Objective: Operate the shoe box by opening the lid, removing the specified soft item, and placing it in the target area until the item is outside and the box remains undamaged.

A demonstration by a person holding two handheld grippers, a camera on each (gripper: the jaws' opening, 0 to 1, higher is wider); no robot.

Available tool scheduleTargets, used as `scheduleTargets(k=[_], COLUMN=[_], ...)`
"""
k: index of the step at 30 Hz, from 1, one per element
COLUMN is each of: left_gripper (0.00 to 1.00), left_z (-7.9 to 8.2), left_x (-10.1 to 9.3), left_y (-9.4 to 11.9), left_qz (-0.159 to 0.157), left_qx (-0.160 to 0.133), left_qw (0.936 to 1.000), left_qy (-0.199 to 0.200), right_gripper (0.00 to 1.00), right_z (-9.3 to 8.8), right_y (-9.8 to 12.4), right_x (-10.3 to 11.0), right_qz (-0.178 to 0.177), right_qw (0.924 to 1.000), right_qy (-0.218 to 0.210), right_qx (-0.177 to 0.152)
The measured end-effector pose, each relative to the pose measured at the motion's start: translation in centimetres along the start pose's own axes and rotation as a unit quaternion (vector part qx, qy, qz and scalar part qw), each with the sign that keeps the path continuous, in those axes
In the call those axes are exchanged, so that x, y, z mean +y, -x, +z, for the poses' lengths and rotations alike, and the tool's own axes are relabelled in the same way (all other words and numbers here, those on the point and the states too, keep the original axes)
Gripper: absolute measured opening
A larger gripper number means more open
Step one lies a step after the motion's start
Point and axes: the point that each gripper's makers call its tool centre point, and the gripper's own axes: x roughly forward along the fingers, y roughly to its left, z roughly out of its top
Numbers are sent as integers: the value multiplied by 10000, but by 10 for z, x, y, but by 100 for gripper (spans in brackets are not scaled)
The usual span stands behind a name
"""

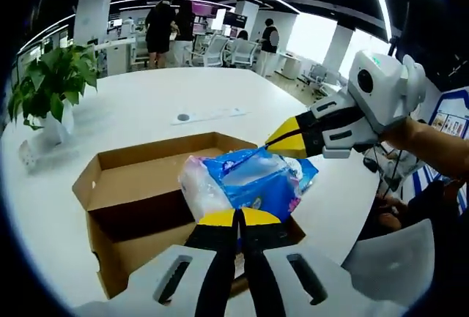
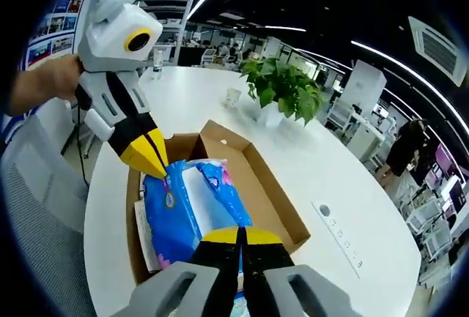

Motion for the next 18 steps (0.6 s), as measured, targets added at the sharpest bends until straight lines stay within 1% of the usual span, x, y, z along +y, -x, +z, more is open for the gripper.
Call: scheduleTargets(k=[5,11,18], left_gripper=[0,0,0], left_z=[9,14,20], left_x=[-16,-35,-60], left_y=[-4,-12,-26], left_qz=[-118,-263,-428], left_qx=[-69,-77,-93], left_qw=[9999,9995,9988], left_qy=[-78,-175,-240], right_gripper=[0,0,0], right_z=[-7,-18,-37], right_y=[15,29,48], right_x=[-9,-15,-25], right_qz=[-96,-191,-313], right_qw=[9999,9998,9992], right_qy=[-37,-74,-199], right_qx=[20,82,164])
